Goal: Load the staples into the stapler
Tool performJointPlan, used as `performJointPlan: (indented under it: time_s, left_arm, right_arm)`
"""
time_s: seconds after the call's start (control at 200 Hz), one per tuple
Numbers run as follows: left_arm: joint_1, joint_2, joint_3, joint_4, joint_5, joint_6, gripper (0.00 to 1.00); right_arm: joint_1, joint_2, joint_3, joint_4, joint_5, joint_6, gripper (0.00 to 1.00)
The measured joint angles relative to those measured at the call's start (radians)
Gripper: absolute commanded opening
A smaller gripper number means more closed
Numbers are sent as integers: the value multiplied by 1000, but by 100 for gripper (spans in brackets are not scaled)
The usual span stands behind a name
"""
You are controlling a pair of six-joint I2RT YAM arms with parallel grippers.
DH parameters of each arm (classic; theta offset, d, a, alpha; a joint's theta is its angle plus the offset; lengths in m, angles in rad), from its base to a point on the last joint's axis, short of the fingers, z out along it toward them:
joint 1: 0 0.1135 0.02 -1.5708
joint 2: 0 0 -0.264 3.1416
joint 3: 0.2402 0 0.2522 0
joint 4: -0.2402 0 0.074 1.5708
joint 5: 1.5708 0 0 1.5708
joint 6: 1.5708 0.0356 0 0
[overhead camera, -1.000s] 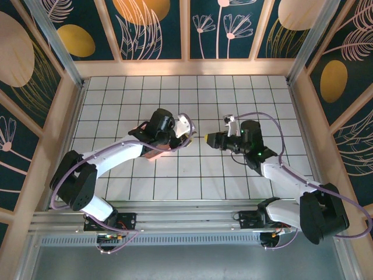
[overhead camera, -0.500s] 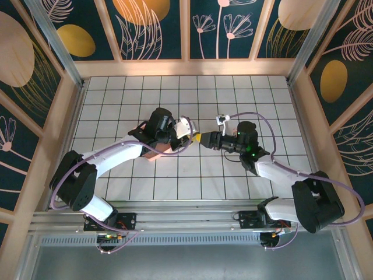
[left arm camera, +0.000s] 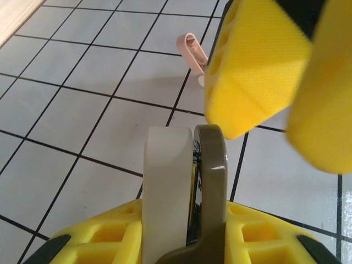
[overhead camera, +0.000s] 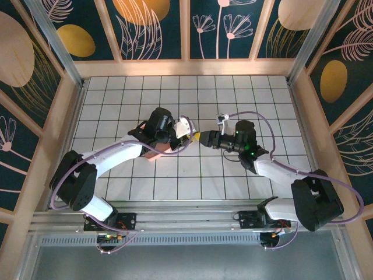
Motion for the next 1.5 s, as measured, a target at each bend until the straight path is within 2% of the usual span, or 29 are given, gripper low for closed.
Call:
performJointPlan:
  time_s: [0.21, 0.551, 1.001, 1.131, 1.191, 1.351, 1.497]
  left_arm:
    - [-3, -6, 0, 6, 11, -1, 26]
    - [-3, -12, 0, 14, 40, -1, 25]
    - [-3, -13, 0, 20, 69, -1, 26]
    - [-3, -14, 0, 20, 71, -1, 26]
    - [-2, -14, 0, 20, 70, -1, 26]
    - [-3, -19, 0, 20, 70, -1, 26]
    - [-2, -27, 0, 20, 70, -1, 27]
  right_arm:
    - [-6, -25, 0, -90, 55, -19, 54]
    - [-3, -4, 8, -40, 27, -16, 54]
    - [10, 41, 11, 36, 6, 11, 40]
    - [12, 41, 11, 44, 4, 8, 32]
    - [12, 41, 13, 43, 6, 3, 33]
    - [13, 41, 17, 37, 17, -6, 45]
    - [14, 41, 20, 36, 27, -12, 46]
